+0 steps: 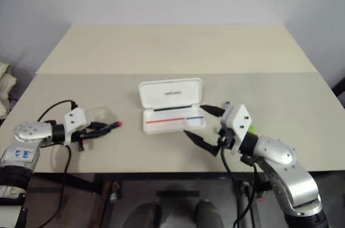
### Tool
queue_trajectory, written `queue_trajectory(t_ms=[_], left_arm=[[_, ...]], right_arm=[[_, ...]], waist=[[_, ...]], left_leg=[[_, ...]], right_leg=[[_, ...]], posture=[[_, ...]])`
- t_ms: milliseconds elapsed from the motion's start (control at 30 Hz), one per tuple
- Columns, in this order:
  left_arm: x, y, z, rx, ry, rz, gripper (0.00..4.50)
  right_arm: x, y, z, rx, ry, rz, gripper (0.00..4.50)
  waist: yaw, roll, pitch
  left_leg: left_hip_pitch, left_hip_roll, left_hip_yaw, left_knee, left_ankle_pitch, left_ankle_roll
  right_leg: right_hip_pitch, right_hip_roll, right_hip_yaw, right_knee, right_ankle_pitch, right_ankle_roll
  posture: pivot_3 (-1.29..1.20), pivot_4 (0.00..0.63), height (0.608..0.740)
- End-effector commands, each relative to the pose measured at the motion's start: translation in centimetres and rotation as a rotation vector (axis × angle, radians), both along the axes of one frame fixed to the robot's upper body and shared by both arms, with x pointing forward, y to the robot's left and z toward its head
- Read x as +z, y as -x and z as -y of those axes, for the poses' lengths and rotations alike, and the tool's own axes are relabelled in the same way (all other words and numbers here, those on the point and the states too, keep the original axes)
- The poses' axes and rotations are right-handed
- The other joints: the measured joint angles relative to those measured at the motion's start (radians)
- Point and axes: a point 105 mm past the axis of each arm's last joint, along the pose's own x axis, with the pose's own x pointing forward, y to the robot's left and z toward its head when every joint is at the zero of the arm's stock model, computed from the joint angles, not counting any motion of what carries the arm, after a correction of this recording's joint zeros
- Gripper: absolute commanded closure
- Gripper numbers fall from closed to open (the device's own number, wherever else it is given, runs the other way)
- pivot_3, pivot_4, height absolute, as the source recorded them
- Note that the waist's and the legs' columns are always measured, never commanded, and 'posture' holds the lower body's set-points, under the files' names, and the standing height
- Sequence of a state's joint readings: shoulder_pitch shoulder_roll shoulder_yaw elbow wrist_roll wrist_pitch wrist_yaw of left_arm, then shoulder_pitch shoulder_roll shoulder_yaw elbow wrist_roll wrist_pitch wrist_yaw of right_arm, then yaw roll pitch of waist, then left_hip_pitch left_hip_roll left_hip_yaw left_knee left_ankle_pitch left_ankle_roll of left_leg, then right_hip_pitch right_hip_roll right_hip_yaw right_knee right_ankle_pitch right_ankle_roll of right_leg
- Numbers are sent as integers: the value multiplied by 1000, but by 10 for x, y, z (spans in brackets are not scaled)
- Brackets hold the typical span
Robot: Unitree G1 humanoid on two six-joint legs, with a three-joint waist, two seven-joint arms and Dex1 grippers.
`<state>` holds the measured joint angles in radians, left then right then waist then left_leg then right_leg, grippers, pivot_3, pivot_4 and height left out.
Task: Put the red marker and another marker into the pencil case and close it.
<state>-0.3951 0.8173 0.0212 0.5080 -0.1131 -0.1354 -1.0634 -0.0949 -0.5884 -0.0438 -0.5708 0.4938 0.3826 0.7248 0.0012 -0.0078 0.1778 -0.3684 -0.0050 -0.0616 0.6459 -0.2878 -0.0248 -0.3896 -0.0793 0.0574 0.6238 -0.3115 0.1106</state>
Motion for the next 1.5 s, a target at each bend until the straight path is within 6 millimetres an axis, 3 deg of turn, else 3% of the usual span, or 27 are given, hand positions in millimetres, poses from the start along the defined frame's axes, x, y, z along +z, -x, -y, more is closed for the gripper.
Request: queue_trajectory(t_ms=[33, 233, 367, 500, 733, 1033, 1267, 1500], left_arm=[[-23, 7, -4, 45, -31, -80, 3919], [18, 7, 26, -54, 190, 70, 3919], [46, 9, 39, -115, 252, 139, 3919], [58, 12, 62, -196, 267, 144, 3919], [64, 9, 118, -348, 269, 134, 3919], [58, -12, 185, -411, 247, 158, 3919], [56, -32, 207, -382, 207, 221, 3919], [56, -43, 214, -360, 198, 250, 3919]], right_arm=[[11, 5, 0, 8, 4, 49, 0], [12, 5, -3, 16, 0, 51, 0], [13, 4, -4, 18, -3, 52, 0], [13, 3, -4, 17, -6, 54, 0], [14, 2, -3, -6, -11, 62, 0], [14, 6, 0, -75, -28, 72, 0], [13, 13, 2, -132, -43, 71, 0], [13, 17, 2, -159, -58, 68, 0]], waist=[[-4, 0, 0], [1, -1, 0], [-3, -5, 3], [-5, -6, 3], [-1, -6, 4], [-1, -7, 4], [-1, -8, 5], [-2, -10, 6]], left_leg=[[0, 0, 0, 0, 1, 0], [-3, 0, 0, 0, 2, 0], [-8, 0, 0, -1, -1, -3], [-9, 1, 1, -9, -4, -4], [-10, -1, 2, -15, -3, -5], [-10, -3, 3, -12, -3, -5], [-10, -3, 4, -10, -3, -5], [-10, -3, 5, -8, -3, -5]], right_leg=[[0, 0, 1, 0, 0, 0], [-1, -2, 1, -3, 2, 0], [-5, -3, 0, -6, 11, 17], [-7, -2, 0, -12, 10, 17], [-9, 2, -1, -17, 10, 18], [-9, 5, -1, -14, 10, 18], [-9, 6, 0, -11, 10, 18], [-8, 6, 0, -10, 10, 19]], posture=[[0, 150, 740], [0, 150, 740], [0, 150, 740], [0, 150, 740], [0, 150, 740], [0, 150, 740], [0, 150, 740], [0, 150, 740]])
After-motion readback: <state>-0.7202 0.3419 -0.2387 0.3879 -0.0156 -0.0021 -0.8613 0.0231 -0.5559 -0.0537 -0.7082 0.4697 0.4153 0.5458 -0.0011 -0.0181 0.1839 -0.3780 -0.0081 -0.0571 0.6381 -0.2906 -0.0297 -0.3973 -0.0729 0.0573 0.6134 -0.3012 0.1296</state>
